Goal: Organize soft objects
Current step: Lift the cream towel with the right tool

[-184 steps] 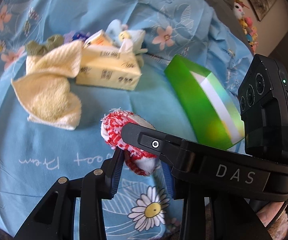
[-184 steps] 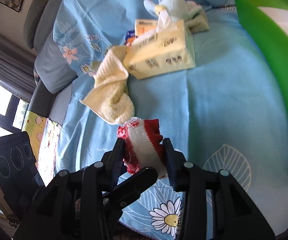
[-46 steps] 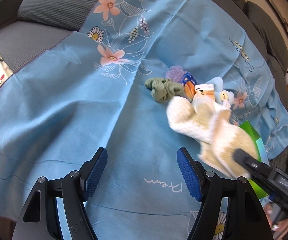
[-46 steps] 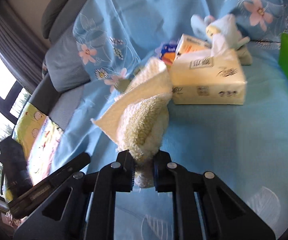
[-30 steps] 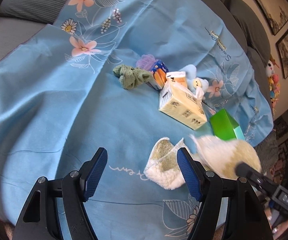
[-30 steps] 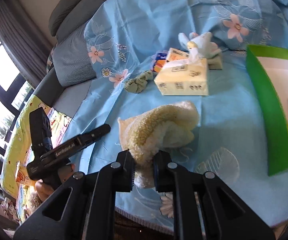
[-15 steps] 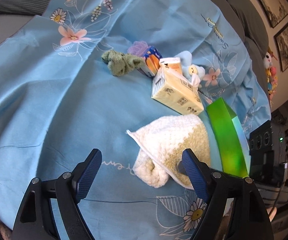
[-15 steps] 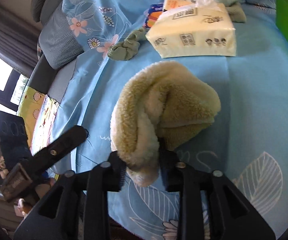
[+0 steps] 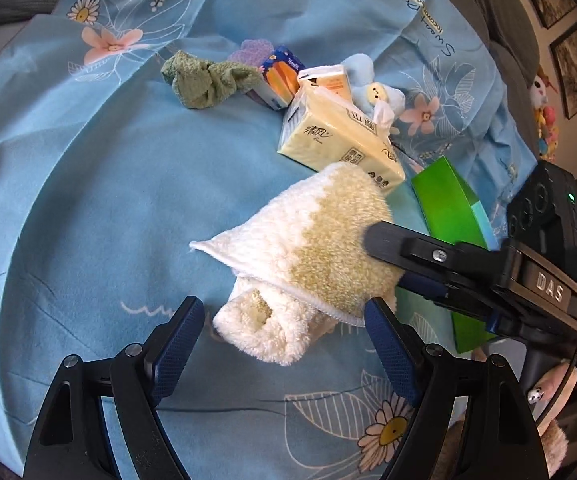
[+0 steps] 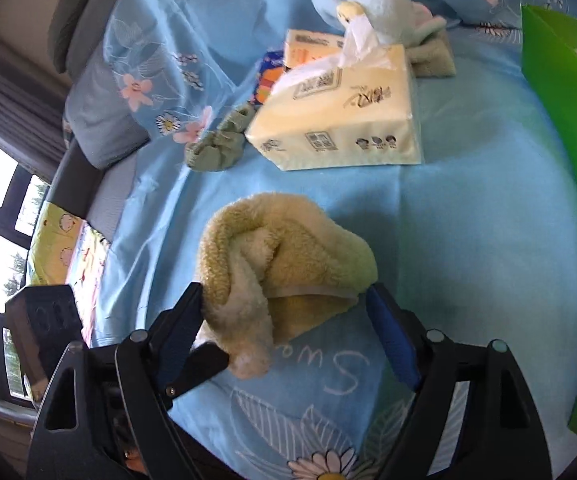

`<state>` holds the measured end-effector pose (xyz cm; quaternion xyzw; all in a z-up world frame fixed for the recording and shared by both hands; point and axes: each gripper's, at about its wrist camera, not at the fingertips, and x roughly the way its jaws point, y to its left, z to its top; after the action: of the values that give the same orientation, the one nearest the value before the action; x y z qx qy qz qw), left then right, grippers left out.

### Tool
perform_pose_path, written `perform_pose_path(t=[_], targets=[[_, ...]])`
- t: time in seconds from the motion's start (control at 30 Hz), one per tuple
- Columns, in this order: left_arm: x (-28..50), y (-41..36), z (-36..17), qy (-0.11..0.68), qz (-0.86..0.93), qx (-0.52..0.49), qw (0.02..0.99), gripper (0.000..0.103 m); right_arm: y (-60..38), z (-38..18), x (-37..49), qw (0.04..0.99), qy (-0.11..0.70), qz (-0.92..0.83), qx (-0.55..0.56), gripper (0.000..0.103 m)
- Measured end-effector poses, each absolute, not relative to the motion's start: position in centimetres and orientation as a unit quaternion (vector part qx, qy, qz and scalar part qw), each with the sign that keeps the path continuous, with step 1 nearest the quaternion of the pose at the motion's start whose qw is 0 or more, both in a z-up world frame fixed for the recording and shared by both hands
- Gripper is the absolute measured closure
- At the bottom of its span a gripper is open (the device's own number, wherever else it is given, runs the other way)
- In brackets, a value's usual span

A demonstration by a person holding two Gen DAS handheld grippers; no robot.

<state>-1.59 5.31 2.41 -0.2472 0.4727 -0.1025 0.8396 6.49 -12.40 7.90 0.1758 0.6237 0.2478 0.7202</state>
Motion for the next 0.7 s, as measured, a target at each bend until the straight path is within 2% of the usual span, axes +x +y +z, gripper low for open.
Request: perform_pose_path(t=[0.1,0.13,0.2,0.23,0.27,0.37,0.5,0.7], targets=[[-1.3,4.8,2.4,0.466,-0.099,-0.233,0.848,0.029,-11.4,6.9,7.1,0.708,0.633,0.257,0.178,0.030],[-1.1,4.6,2.3,0.467,-0.096,-0.232,0.848,0.037,-11.2,7.0,7.1,0.711,0.631,0.260,0.168,0.032],[-0.7,4.4,2.2,0.464,-0.096,-0.231,0.850,0.045,-10.5,7.3,7.3,0.716,0.623,0.273,0.159,0.048],[-0.6,4.3,2.2,0.464,-0.100,-0.232,0.849,0.053,-10.4,7.1,7.4,0.714,0.623,0.277,0.160,0.052],[-0.4,4.1,2.2,0.465,-0.103,-0.234,0.848,0.057,-10.3,6.9,7.4,0.713,0.623,0.280,0.159,0.059],[-0.2,3.2,2.8,0.460,-0.100,-0.211,0.857,0.063,-10.5,7.0,7.3,0.716,0.614,0.289,0.162,0.068],[0.0,1.7,5.3,0.436,-0.107,-0.191,0.873,0.064,-11.6,8.7,7.6,0.729,0.594,0.290,0.175,0.070],[0.9,-2.2,10.4,0.382,-0.131,-0.139,0.904,0.064,-15.4,14.1,8.0,0.785,0.517,0.279,0.198,0.070]])
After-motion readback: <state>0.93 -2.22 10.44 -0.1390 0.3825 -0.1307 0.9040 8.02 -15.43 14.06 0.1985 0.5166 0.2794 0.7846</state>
